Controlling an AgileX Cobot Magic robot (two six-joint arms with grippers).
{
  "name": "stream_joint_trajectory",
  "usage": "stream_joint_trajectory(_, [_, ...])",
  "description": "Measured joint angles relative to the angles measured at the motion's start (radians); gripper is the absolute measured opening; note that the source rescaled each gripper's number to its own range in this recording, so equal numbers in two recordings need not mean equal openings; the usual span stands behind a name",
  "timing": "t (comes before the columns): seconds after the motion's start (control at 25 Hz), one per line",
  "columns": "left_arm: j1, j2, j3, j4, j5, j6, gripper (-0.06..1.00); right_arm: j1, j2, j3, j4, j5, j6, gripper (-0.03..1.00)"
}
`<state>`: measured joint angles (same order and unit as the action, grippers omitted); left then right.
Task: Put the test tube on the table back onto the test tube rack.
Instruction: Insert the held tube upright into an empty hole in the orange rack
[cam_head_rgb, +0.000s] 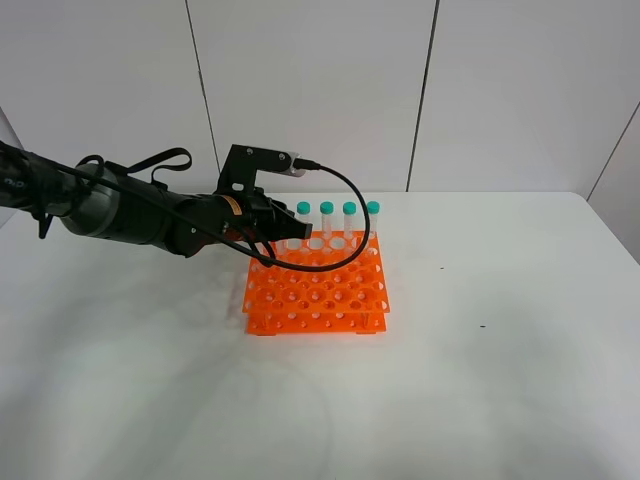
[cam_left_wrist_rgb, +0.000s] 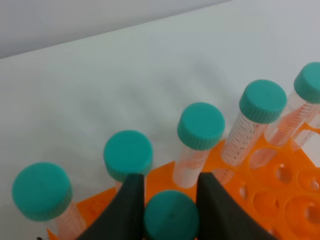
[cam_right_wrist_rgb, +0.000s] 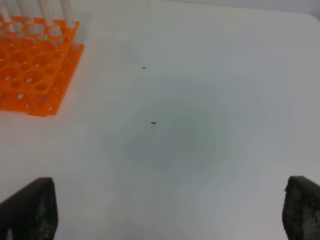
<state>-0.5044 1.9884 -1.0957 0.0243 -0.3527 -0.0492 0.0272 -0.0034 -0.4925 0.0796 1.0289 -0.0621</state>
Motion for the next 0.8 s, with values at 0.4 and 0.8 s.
stream_joint_trajectory(0.4, [-0.003, 0.000, 0.001, 0.053, -0.001, 0.003, 0.01, 0.000, 0.000, 0.000, 0.000, 0.000, 0.000, 1.00])
stream_joint_trajectory(0.8, [-0.025, 0.000, 0.007, 0.083, -0.019, 0.012, 0.01, 0.000, 0.000, 0.000, 0.000, 0.000, 0.000, 1.00])
